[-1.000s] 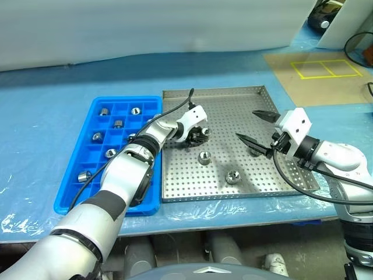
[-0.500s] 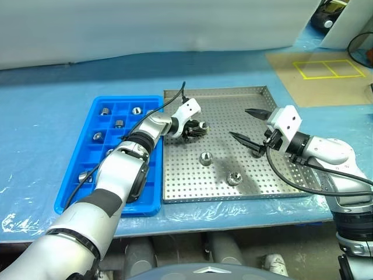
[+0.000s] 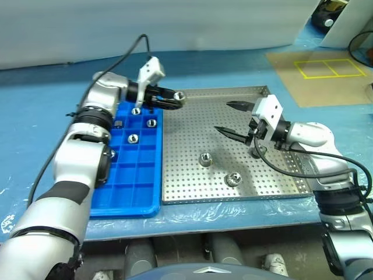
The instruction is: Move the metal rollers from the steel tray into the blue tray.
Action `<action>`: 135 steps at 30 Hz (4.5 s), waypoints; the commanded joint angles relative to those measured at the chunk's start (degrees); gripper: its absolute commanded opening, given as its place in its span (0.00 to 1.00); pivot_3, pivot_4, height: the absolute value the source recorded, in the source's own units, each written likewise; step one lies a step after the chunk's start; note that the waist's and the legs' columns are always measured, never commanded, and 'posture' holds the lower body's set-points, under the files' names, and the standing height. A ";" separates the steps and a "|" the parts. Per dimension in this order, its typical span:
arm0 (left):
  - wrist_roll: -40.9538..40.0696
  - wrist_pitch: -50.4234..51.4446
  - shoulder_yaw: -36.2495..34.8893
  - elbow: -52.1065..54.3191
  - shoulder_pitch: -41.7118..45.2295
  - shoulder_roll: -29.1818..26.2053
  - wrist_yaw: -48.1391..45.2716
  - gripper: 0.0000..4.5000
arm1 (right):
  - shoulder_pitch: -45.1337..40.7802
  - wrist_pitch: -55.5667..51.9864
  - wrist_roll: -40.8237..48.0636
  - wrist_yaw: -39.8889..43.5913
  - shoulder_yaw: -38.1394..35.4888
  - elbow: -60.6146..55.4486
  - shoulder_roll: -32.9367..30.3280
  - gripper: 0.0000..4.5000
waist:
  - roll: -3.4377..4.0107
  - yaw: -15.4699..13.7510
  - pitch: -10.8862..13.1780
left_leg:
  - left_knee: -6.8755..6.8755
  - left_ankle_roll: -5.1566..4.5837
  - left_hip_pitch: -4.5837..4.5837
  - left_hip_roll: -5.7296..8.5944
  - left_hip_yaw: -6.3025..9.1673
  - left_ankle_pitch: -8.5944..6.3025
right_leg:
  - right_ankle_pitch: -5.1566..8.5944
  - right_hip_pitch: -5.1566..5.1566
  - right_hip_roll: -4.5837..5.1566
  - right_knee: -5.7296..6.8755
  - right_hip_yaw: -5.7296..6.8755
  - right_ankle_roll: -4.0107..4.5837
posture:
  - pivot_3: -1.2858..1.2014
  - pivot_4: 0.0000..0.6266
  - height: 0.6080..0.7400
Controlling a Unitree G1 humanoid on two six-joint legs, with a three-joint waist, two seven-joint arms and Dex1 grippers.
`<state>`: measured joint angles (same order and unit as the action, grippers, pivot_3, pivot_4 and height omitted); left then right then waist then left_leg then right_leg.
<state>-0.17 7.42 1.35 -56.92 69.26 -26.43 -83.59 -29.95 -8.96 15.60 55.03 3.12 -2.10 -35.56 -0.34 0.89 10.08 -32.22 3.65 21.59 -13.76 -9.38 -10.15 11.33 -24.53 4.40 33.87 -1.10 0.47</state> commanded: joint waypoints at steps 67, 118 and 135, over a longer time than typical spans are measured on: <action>-34.64 38.13 -22.81 78.15 -69.89 -26.10 26.86 0.90 | -20.14 18.36 -3.90 16.83 7.55 30.75 19.13 0.88 | -0.01 -8.58 0.08 | -0.23 1.12 0.49 -0.90 0.80 0.61 | 0.48 -0.66 -0.20 1.64 1.29 0.81 | 0.61 0.24 1.00; -27.72 13.35 4.47 57.59 -39.72 -5.94 8.05 0.90 | 3.09 9.43 -7.03 8.53 6.50 21.89 6.30 0.88 | 0.06 -3.31 0.00 | -0.58 1.23 0.20 -0.73 0.68 0.69 | 0.44 -0.46 -0.18 1.88 0.97 0.77 | 0.48 0.24 1.00; -27.19 13.56 4.51 57.47 -39.98 -6.77 8.41 0.91 | 2.37 11.24 -9.28 7.77 7.43 24.71 8.20 0.38 | 0.06 -3.39 0.00 | -0.57 1.19 0.20 -0.76 0.68 0.67 | 0.45 -0.46 -0.19 1.88 0.99 0.77 | 0.48 0.24 1.00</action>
<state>-27.44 21.44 6.38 -1.03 28.96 -32.55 -75.25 -26.47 0.99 7.06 63.60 11.00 22.21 -27.26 -0.28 -2.49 10.08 -32.79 4.84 21.79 -14.52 -8.70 -9.48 11.78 -25.00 4.21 35.75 -0.12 1.24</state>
